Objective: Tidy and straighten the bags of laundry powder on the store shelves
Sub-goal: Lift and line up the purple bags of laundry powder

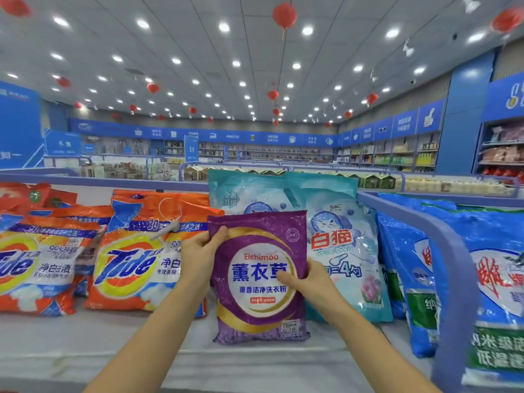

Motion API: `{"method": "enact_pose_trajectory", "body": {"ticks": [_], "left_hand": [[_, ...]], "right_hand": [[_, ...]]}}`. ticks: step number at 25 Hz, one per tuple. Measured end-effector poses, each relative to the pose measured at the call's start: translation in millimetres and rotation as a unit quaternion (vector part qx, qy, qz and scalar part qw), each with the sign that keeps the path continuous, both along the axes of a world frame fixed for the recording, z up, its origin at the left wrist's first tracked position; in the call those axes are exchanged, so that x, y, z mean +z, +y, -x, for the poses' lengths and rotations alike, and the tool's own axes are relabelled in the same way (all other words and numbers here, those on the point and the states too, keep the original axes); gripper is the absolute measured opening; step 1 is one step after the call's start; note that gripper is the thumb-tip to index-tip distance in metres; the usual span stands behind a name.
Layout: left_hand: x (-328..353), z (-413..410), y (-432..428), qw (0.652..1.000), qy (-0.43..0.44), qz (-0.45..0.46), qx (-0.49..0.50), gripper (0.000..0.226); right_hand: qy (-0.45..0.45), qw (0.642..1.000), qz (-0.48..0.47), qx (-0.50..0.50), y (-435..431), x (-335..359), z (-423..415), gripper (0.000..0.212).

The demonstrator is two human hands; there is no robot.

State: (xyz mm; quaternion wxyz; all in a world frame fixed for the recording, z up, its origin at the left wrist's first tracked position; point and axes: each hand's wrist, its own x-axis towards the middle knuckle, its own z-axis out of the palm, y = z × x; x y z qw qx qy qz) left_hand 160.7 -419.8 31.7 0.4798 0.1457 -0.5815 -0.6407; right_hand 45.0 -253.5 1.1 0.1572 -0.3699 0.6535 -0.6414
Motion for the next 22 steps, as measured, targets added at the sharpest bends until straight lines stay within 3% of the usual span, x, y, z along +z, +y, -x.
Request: {"method": "enact_pose_trajectory", "body": {"ticks": [3,7,13,15,18,22], "left_hand": [[0,-1,-4,0.999,-0.017,-0.002,-0.038,0.021],[6,-9,-16,0.994,-0.063,0.046,-0.077,0.027],[28,-30,-17,0.993,-0.041,0.067,-0.092,0.028],[34,-35,-8,0.989,-0.010,0.044,-0.144,0.031],[25,-41,19,0.967,0.002,0.007,-0.253,0.067],[-24,-34,82,0.923,-0.049,-0.050,-0.378,0.059]], "right_hand": [[-0.033,0.998,-0.030,0.036,7,-8,7,0.025],[0.060,0.972,-0.192,0.120,17,-17,4,0.044],[0.071,0.990,-0.107,0.060,33,7,-16,0.028],[0.063,0.995,-0.073,0.029,47,17,-29,0.025],[0.065,0.997,-0.016,-0.041,74,31,-50,0.030],[0.073,0.989,0.030,-0.122,124,47,-72,0.019]]}}
